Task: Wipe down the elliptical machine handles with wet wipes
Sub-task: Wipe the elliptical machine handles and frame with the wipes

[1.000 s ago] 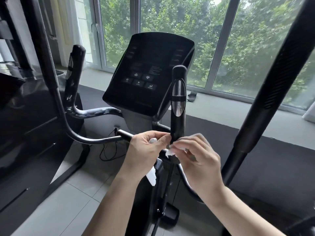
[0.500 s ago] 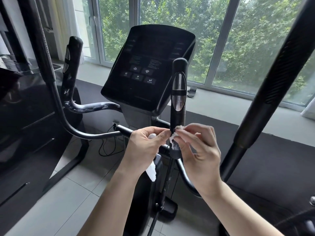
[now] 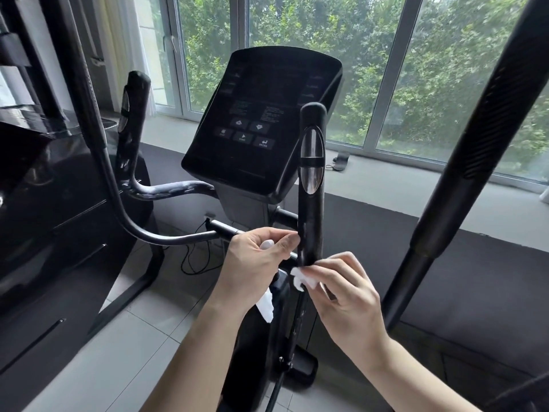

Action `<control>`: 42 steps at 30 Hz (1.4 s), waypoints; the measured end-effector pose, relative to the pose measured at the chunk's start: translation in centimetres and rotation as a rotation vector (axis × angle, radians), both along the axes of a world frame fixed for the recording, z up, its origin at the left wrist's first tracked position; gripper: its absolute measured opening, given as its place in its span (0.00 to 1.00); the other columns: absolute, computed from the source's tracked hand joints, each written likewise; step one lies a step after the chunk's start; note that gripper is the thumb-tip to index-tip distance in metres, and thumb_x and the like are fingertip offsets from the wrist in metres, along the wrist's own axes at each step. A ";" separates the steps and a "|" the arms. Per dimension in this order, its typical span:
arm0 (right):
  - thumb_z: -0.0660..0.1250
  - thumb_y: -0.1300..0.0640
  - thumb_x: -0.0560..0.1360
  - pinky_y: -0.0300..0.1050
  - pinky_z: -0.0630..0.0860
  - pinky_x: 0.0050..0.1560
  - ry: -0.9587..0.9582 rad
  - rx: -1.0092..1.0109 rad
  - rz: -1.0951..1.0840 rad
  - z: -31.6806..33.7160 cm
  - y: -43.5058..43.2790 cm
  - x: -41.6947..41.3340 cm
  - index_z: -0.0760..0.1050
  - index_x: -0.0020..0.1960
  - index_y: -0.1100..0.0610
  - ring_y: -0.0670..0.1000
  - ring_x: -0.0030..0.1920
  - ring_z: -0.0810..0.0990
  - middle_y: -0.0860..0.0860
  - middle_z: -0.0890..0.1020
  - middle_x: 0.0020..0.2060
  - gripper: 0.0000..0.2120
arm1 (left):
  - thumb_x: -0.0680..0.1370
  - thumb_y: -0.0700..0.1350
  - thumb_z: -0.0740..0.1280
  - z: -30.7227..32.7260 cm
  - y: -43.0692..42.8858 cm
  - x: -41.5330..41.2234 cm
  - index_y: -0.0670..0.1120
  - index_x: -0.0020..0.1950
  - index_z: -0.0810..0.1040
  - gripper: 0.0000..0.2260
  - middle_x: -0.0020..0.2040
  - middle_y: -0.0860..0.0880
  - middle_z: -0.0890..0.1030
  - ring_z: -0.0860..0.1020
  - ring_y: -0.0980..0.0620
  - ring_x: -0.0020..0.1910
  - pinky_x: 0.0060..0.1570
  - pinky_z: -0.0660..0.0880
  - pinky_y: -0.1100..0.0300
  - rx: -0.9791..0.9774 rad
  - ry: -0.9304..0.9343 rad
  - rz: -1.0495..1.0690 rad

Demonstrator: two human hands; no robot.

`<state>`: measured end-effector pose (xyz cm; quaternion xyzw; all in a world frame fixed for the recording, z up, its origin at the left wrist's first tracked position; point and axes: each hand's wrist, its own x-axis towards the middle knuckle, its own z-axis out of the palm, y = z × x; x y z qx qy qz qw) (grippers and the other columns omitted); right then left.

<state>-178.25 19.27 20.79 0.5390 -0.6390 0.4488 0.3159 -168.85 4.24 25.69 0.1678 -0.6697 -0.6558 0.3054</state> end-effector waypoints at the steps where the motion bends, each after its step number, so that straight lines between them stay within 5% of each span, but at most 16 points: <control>1: 0.77 0.69 0.74 0.50 0.78 0.46 0.009 -0.014 0.004 0.8 -0.4 0.1 0.87 0.49 0.62 0.54 0.43 0.79 0.49 0.85 0.44 0.06 | 0.74 0.52 0.76 -0.1 0.1 0.0 0.50 0.44 0.88 0.07 0.24 0.56 0.67 0.64 0.54 0.24 0.28 0.64 0.65 0.000 -0.011 0.010; 4: 0.76 0.69 0.75 0.52 0.77 0.47 0.054 -0.077 0.007 4.0 -1.9 0.0 0.86 0.49 0.62 0.55 0.44 0.80 0.49 0.86 0.45 0.05 | 0.76 0.53 0.76 -0.3 0.2 0.1 0.50 0.41 0.87 0.08 0.24 0.54 0.65 0.61 0.49 0.26 0.30 0.59 0.58 -0.002 -0.030 0.019; 9: 0.76 0.67 0.76 0.48 0.76 0.49 0.087 -0.161 -0.025 7.4 -3.3 -1.2 0.86 0.49 0.62 0.56 0.44 0.81 0.49 0.87 0.45 0.04 | 0.77 0.50 0.75 -0.1 0.5 0.2 0.48 0.41 0.84 0.08 0.22 0.56 0.66 0.61 0.55 0.24 0.23 0.61 0.65 0.008 -0.069 0.031; 15: 0.76 0.67 0.76 0.46 0.76 0.52 0.121 -0.050 0.014 1.9 -0.7 -0.6 0.86 0.55 0.61 0.47 0.47 0.81 0.47 0.87 0.50 0.08 | 0.75 0.54 0.76 -0.4 0.2 0.4 0.48 0.43 0.87 0.10 0.24 0.53 0.64 0.61 0.55 0.24 0.29 0.61 0.61 -0.002 -0.044 -0.007; 18: 0.74 0.66 0.78 0.50 0.77 0.50 0.062 0.003 0.010 -1.8 0.0 -1.1 0.87 0.55 0.58 0.54 0.44 0.81 0.46 0.87 0.49 0.08 | 0.78 0.48 0.74 -0.8 0.4 0.6 0.49 0.44 0.88 0.06 0.24 0.53 0.66 0.62 0.55 0.23 0.26 0.62 0.64 -0.023 -0.092 0.004; 25: 0.76 0.66 0.76 0.48 0.78 0.44 -0.337 -0.178 -0.023 -1.9 1.7 -0.9 0.86 0.51 0.58 0.54 0.45 0.81 0.46 0.85 0.48 0.07 | 0.77 0.52 0.74 -0.6 1.2 0.8 0.51 0.45 0.88 0.06 0.30 0.44 0.69 0.66 0.56 0.24 0.28 0.66 0.68 -0.083 -0.121 0.070; 28: 0.75 0.66 0.76 0.47 0.79 0.41 -0.725 -0.361 0.040 0.1 1.3 -0.4 0.85 0.51 0.50 0.54 0.40 0.83 0.49 0.84 0.45 0.11 | 0.77 0.52 0.74 -0.3 2.0 0.9 0.51 0.45 0.88 0.07 0.29 0.49 0.72 0.65 0.52 0.27 0.30 0.63 0.62 -0.072 -0.143 0.092; 30: 0.75 0.63 0.77 0.42 0.77 0.41 -0.870 -0.404 0.094 0.8 0.7 0.3 0.85 0.49 0.47 0.51 0.38 0.82 0.48 0.84 0.42 0.10 | 0.77 0.53 0.75 0.2 2.7 1.1 0.50 0.45 0.88 0.07 0.25 0.57 0.73 0.68 0.58 0.24 0.30 0.67 0.66 -0.088 -0.167 0.110; 34: 0.71 0.64 0.80 0.49 0.80 0.45 -0.853 -0.374 0.202 0.0 -0.5 1.6 0.84 0.51 0.56 0.55 0.43 0.84 0.54 0.84 0.46 0.05 | 0.72 0.56 0.77 1.0 3.7 1.3 0.53 0.45 0.88 0.08 0.29 0.56 0.80 0.76 0.62 0.31 0.34 0.70 0.74 -0.210 -0.205 0.179; 36: 0.71 0.66 0.79 0.49 0.80 0.48 -0.903 -0.391 0.177 -1.0 -1.1 0.8 0.84 0.51 0.56 0.55 0.45 0.84 0.54 0.84 0.47 0.06 | 0.72 0.55 0.78 1.3 4.0 1.1 0.54 0.42 0.88 0.06 0.32 0.49 0.82 0.77 0.60 0.33 0.33 0.71 0.74 -0.221 -0.230 0.221; 39: 0.71 0.66 0.79 0.58 0.81 0.53 -1.037 -0.355 0.109 -2.2 -1.9 -1.4 0.84 0.50 0.51 0.55 0.48 0.85 0.52 0.85 0.48 0.10 | 0.71 0.55 0.79 1.6 4.5 0.8 0.55 0.39 0.87 0.05 0.32 0.54 0.83 0.78 0.61 0.33 0.37 0.73 0.72 -0.208 -0.262 0.258; 42: 0.68 0.69 0.78 0.53 0.81 0.56 -1.062 -0.291 0.098 -2.2 -2.2 -1.9 0.85 0.48 0.53 0.49 0.49 0.85 0.49 0.84 0.49 0.13 | 0.72 0.54 0.79 1.8 4.8 0.9 0.57 0.37 0.86 0.06 0.32 0.52 0.79 0.73 0.58 0.29 0.36 0.72 0.67 -0.217 -0.296 0.281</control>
